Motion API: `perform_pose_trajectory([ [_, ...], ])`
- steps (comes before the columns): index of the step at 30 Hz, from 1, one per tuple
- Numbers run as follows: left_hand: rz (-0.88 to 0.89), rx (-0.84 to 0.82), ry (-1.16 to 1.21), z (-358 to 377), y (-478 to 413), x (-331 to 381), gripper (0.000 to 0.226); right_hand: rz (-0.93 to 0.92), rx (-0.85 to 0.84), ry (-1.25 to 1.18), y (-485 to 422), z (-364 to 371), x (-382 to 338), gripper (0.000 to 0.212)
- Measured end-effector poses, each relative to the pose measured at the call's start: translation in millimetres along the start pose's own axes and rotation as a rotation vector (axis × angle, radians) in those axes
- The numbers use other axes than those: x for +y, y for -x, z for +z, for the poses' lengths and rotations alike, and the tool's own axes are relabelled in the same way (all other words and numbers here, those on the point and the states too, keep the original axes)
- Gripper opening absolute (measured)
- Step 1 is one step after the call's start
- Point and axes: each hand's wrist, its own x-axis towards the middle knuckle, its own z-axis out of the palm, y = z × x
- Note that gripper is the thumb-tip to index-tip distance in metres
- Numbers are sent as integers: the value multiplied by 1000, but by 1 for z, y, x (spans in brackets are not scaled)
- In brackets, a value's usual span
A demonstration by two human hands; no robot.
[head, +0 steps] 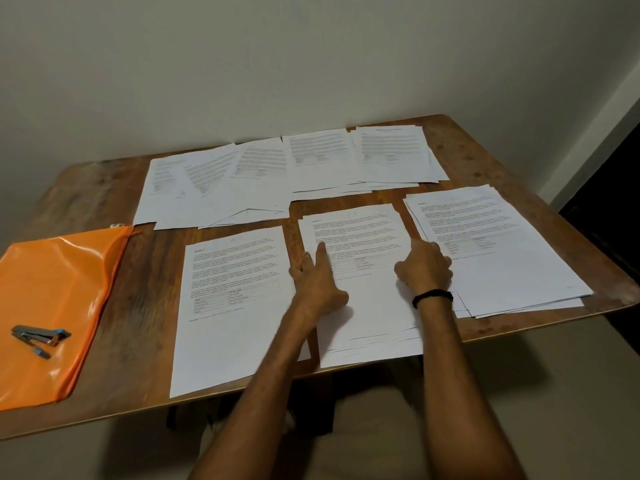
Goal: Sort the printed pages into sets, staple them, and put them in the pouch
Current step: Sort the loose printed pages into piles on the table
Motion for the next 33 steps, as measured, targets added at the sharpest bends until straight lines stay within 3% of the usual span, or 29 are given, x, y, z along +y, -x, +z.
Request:
perform_pose_trajectory([
  [2,36,7,12,-4,2,0,107,20,3,4,2,-1,-2,39],
  [5,84,87,98,-14,6,-2,83,31,62,-4,4,-3,-8,37],
  [9,84,207,157,-37,4,-13,68,-54,78,-173,5,3,-28,39],
  [16,-64,344,209,-95,-25,-50,66,-203,-178,-373,-7,36,-108,34],
  [19,-108,372,133,-122,-55,-70,65,-213,-214,-414,-18,55,-150,10],
  [21,-132,379,71,-135,-79,-84,70,-252,-222,-363,-29,71,-175,29],
  [24,-174,361,11,-148,-119,-103,77,-344,-235,-257,-40,85,-209,12],
  [26,-202,369,-17,-154,-144,-114,77,-392,-236,-154,-50,96,-225,38],
  [33,-345,421,49,-168,-204,-133,72,-496,-330,52,-73,132,-243,43],
])
